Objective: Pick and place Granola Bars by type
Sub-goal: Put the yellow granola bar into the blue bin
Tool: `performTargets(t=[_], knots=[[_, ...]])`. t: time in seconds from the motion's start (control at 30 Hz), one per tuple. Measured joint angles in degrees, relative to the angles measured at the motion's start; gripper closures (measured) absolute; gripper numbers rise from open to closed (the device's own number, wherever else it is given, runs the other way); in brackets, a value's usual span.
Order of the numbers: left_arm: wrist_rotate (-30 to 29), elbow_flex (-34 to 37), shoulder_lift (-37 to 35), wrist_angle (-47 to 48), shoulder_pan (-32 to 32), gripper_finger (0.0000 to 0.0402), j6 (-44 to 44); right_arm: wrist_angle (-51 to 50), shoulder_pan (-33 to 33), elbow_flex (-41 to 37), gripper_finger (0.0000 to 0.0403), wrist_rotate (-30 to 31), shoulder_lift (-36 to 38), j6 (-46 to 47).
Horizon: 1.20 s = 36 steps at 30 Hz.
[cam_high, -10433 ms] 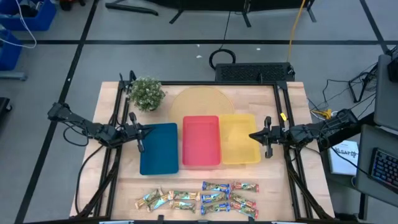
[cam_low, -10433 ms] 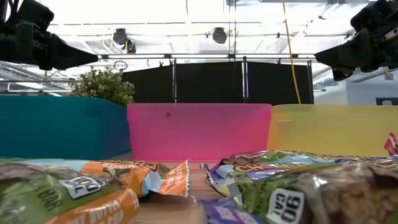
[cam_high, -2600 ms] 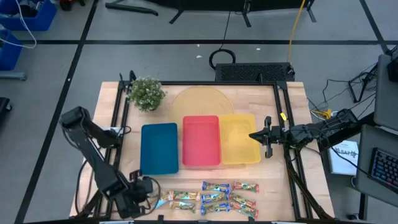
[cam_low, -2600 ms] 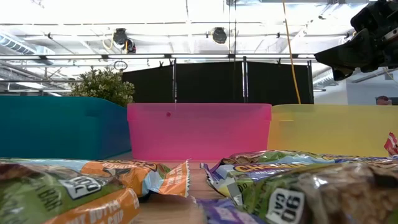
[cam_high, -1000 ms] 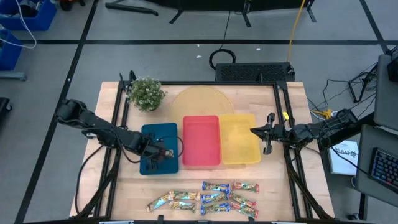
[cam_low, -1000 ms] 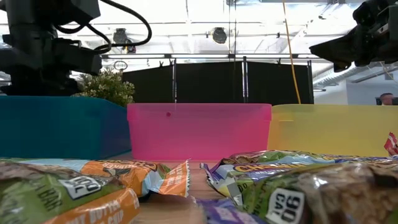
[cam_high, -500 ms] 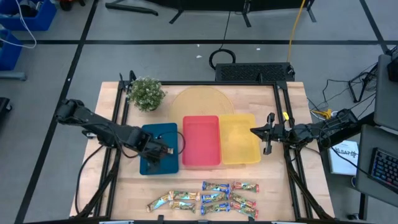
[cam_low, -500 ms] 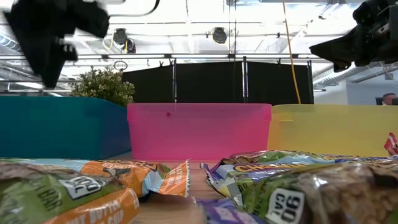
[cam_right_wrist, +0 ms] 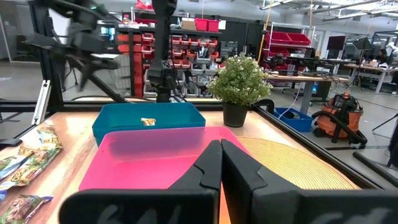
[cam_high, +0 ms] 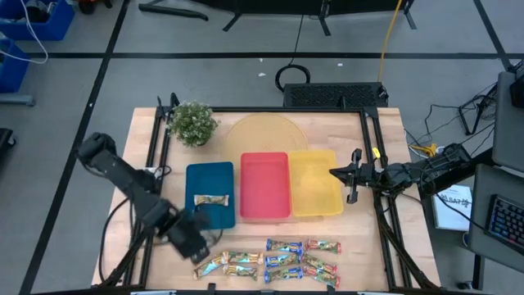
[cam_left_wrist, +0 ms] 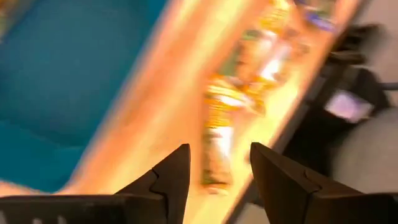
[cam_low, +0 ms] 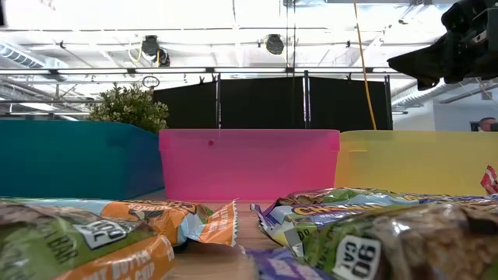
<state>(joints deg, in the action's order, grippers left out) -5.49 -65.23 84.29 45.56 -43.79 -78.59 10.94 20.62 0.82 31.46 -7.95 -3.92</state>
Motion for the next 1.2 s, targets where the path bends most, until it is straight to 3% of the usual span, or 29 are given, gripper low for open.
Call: performTargets(t=[0.13,0.23,0.47,0.93,1.2], knots=[[-2.2,0.0,4.9,-11.9,-3.1,0.0231,1.4,0.0,0.0,0.0,0.0403,0.0,0.0,0.0],[2.8,0.0,9.8,-17.5,-3.4,0.0231,1.3,0.4,0.0,0.0,0.0403,0.0,0.0,0.2],[11.4,0.1,18.4,-12.9,-3.5,0.0229,0.1,1.2,0.0,0.0,0.0403,0.0,0.0,0.2],[8.9,-0.3,23.1,-12.6,-4.0,0.0117,0.6,0.8,0.0,0.0,0.0403,0.0,0.0,0.2],[6.5,-0.6,26.7,-11.9,-4.5,0.0112,3.0,0.8,0.0,0.0,0.0403,0.0,0.0,0.3]])
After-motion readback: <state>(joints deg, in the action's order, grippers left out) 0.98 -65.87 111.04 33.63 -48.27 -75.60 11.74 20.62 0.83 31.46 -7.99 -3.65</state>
